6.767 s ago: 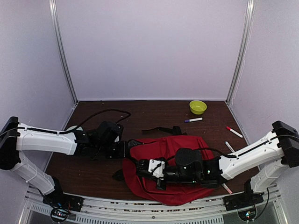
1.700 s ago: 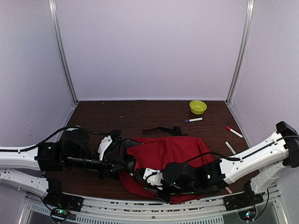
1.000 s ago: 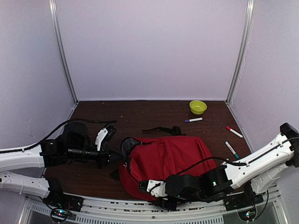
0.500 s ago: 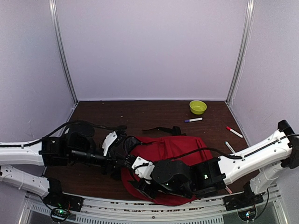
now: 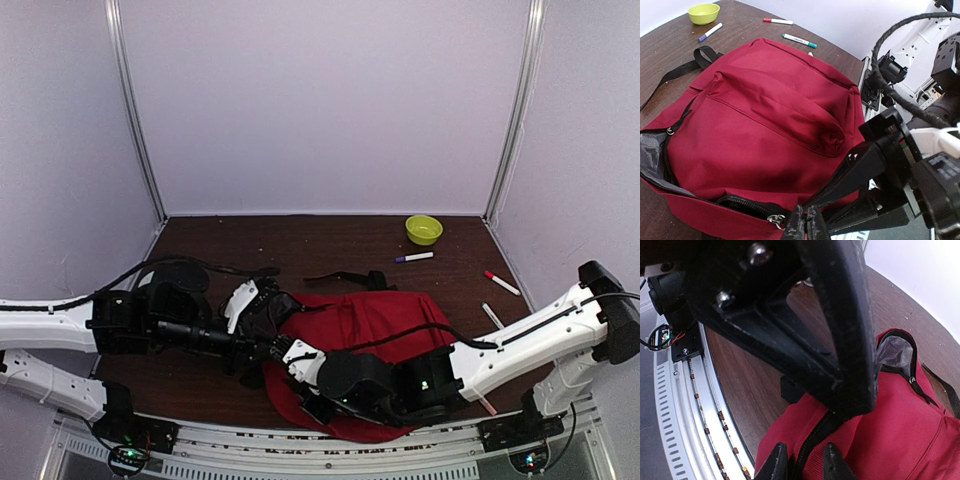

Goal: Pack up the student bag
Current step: Hold the largest pocket of the student bag, then zip the largest pocket of the bag in the student bag.

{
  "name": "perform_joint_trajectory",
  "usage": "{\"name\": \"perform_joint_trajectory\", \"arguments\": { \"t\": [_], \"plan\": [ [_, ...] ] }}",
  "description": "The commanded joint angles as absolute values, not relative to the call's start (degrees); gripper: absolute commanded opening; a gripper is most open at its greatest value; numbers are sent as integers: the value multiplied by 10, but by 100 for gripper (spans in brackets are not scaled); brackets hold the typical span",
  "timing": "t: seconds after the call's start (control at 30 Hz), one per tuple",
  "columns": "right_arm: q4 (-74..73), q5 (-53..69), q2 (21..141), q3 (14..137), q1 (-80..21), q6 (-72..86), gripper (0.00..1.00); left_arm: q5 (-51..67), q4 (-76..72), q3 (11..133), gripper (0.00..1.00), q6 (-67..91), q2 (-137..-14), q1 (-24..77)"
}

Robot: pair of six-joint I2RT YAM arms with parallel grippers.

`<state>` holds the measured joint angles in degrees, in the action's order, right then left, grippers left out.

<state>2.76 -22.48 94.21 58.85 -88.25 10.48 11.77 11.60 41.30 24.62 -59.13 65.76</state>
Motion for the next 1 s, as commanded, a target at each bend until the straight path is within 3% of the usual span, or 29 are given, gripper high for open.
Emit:
{"name": "perform_joint_trajectory", "arguments": {
  "t": [0.0,0.17,0.2,0.27,0.5,0.97],
  "plan": [
    [32,-228,938,567,-882,120,25,115,70,453,0,258,-590,663],
    [43,-189,921,546,-882,127,51,101,90,475,0,261,-605,663],
    [45,-187,919,544,-882,129,52,102,90,477,0,261,-609,663],
    [48,-186,918,538,-882,133,46,104,89,481,0,261,-617,662],
    [47,-179,913,525,-882,131,0,73,119,497,0,256,-626,662],
    [6,-39,843,470,-916,79,0,55,177,480,0,222,-638,582]
  ]
}}
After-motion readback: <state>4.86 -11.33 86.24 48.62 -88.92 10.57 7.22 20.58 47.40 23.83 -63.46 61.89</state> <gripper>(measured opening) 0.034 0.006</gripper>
